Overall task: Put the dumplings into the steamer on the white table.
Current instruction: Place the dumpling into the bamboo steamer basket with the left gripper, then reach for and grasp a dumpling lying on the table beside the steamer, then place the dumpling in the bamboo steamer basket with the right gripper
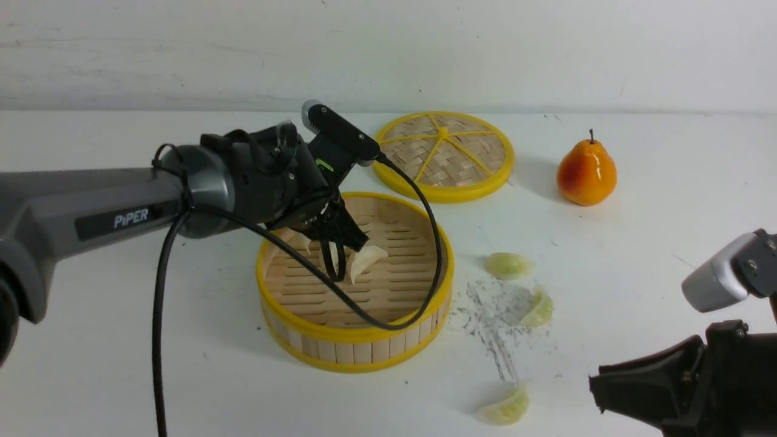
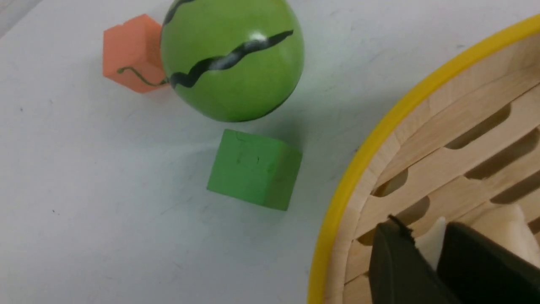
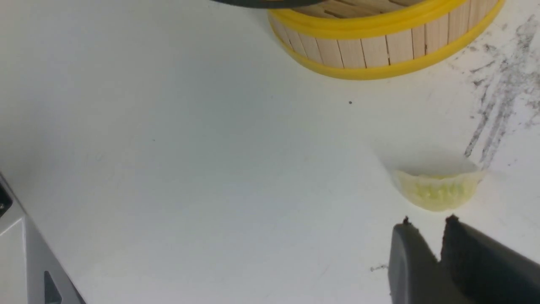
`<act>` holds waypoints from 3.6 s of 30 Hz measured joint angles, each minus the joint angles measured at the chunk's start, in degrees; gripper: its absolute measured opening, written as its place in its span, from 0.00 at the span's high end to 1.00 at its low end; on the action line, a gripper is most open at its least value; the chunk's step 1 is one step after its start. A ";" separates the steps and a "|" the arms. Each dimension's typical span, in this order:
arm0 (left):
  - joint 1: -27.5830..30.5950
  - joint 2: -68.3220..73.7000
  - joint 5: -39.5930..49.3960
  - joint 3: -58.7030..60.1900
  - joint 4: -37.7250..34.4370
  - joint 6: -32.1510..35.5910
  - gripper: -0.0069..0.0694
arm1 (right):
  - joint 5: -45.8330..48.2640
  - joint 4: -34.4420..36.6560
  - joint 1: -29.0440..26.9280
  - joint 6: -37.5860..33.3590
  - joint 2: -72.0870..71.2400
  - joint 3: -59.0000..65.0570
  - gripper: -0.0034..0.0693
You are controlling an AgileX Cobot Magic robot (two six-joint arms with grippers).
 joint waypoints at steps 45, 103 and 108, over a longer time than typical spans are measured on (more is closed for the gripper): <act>-4.55 -62.29 23.01 25.10 -15.30 -5.24 0.93 | 3.12 -4.26 0.00 3.42 11.29 -4.53 0.62; -4.55 -102.60 9.29 62.66 -14.81 -5.26 0.93 | 20.91 -55.29 10.61 40.40 68.17 -74.80 0.67; -4.55 -102.60 9.29 62.66 -14.81 -5.26 0.93 | 23.45 -53.99 10.61 41.44 68.17 -79.50 0.67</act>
